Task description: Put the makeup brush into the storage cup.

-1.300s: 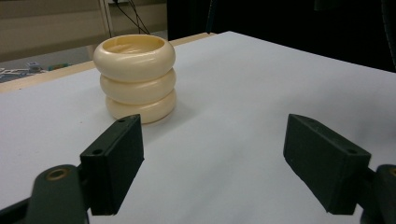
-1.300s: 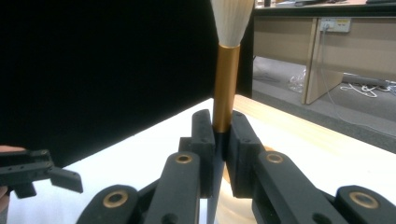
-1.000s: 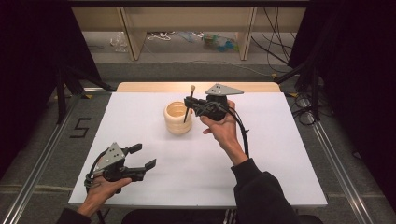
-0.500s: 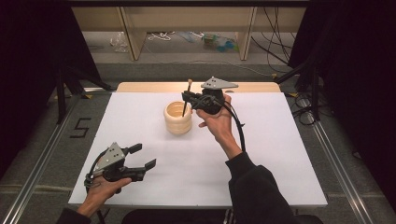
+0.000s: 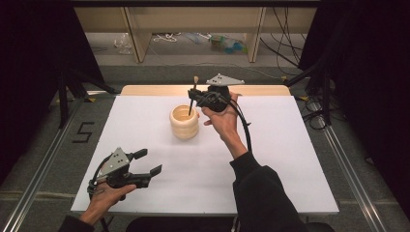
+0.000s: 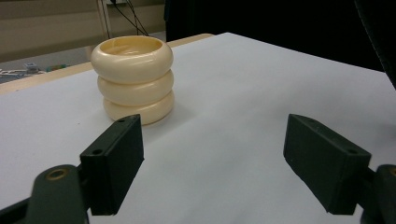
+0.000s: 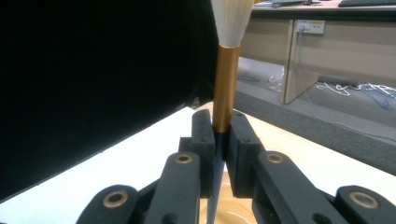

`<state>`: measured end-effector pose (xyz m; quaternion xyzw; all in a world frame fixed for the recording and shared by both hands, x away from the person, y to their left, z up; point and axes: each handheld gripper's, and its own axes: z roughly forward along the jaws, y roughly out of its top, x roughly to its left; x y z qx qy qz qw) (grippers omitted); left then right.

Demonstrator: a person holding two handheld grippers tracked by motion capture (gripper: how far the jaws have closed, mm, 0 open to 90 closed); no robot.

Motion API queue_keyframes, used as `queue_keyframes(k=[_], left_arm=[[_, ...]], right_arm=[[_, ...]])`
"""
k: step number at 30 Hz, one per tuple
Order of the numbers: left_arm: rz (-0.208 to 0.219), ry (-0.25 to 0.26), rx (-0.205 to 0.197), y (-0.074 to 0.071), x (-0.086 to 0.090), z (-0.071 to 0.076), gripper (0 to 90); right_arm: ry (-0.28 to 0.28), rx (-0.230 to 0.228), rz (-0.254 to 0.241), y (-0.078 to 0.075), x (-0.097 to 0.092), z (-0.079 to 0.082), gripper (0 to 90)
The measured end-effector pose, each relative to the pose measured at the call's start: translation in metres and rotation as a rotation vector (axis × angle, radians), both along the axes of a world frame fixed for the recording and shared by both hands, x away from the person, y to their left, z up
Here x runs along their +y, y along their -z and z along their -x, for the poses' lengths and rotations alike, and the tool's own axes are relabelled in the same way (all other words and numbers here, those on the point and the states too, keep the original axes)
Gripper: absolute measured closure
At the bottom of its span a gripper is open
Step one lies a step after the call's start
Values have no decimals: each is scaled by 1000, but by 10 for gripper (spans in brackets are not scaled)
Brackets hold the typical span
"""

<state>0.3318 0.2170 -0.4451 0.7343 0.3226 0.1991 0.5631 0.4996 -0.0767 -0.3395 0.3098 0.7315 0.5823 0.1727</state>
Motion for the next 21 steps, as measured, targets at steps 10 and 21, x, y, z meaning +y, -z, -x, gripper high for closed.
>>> queue_keyframes(k=[10, 21], left_arm=[[6, 7, -9, 0, 0, 0, 201], [2, 4, -9, -1, 0, 0, 201]], right_arm=[[20, 7, 8, 1, 1, -11, 831], [22, 20, 9, 3, 6, -18, 831]])
